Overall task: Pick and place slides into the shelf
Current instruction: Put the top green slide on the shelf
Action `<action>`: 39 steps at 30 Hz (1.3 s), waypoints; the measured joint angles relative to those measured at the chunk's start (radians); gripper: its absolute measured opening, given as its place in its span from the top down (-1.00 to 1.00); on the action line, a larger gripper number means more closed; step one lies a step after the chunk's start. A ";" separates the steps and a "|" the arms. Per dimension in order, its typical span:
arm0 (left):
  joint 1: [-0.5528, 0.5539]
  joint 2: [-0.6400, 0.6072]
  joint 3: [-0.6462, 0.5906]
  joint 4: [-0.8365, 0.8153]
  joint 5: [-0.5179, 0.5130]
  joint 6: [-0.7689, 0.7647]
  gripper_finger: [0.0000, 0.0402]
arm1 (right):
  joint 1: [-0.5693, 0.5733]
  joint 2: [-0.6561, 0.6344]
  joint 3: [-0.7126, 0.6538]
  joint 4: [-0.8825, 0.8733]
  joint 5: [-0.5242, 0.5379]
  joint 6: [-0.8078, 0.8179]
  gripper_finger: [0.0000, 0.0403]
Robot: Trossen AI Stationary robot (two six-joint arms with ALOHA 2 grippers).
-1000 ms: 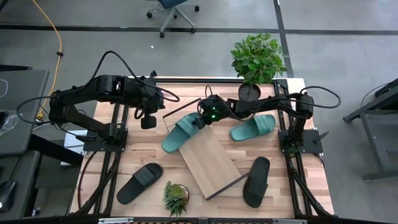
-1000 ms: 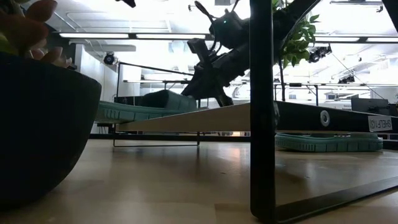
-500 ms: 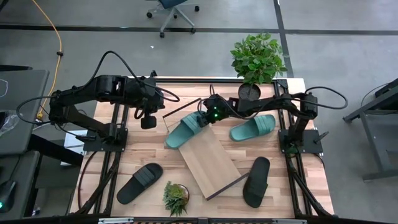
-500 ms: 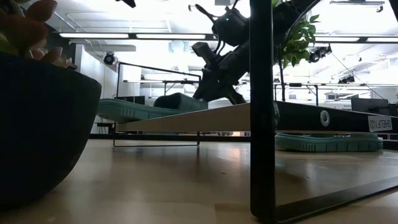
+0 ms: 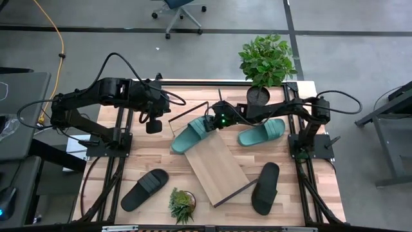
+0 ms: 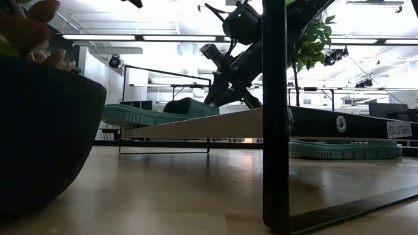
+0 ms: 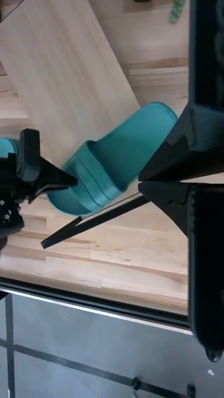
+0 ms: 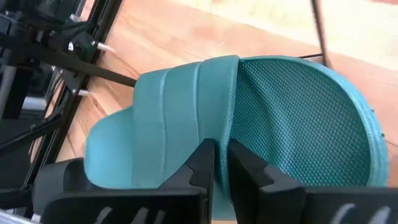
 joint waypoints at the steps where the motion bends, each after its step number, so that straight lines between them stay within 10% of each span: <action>1: 0.000 0.000 0.000 0.000 0.000 0.000 0.99 | 0.003 -0.010 0.000 -0.010 0.021 0.001 0.90; 39: 0.000 0.000 0.000 0.001 0.007 0.075 0.99 | 0.040 -0.046 -0.001 -0.047 0.183 0.222 0.99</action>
